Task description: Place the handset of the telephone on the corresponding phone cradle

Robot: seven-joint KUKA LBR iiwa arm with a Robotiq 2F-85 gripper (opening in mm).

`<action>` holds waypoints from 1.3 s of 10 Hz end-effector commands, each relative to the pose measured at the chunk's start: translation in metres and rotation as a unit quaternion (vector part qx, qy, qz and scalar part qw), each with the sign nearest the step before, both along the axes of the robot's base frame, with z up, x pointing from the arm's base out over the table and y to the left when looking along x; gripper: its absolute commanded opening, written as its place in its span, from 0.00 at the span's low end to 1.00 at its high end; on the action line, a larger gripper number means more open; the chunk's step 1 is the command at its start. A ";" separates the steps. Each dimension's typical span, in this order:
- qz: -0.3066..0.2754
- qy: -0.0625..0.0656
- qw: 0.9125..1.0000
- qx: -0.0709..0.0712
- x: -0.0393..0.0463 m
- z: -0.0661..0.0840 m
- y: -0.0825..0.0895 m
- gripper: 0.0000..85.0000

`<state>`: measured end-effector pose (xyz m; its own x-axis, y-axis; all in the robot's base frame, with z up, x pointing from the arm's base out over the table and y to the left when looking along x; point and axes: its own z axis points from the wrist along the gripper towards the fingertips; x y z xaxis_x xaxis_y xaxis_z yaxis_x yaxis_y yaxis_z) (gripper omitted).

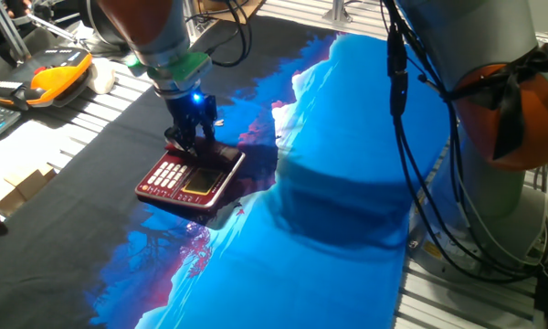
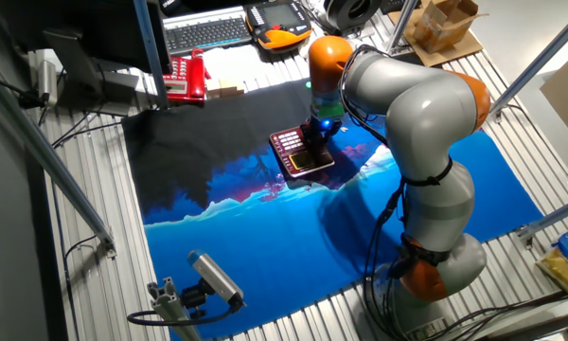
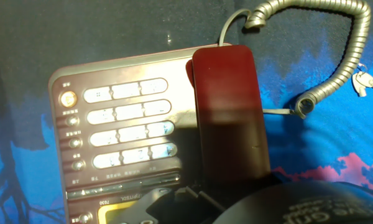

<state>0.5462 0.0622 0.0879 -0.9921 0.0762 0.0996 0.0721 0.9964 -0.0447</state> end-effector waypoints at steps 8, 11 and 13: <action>0.005 0.006 1.000 0.008 0.0005 0.000 0.005 0.20; -0.009 0.005 1.000 0.005 0.0003 0.000 0.006 0.40; -0.015 0.004 1.000 0.004 -0.0003 0.000 0.006 0.40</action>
<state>0.5460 0.0680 0.0880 -0.9885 0.1068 0.1074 0.1033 0.9939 -0.0378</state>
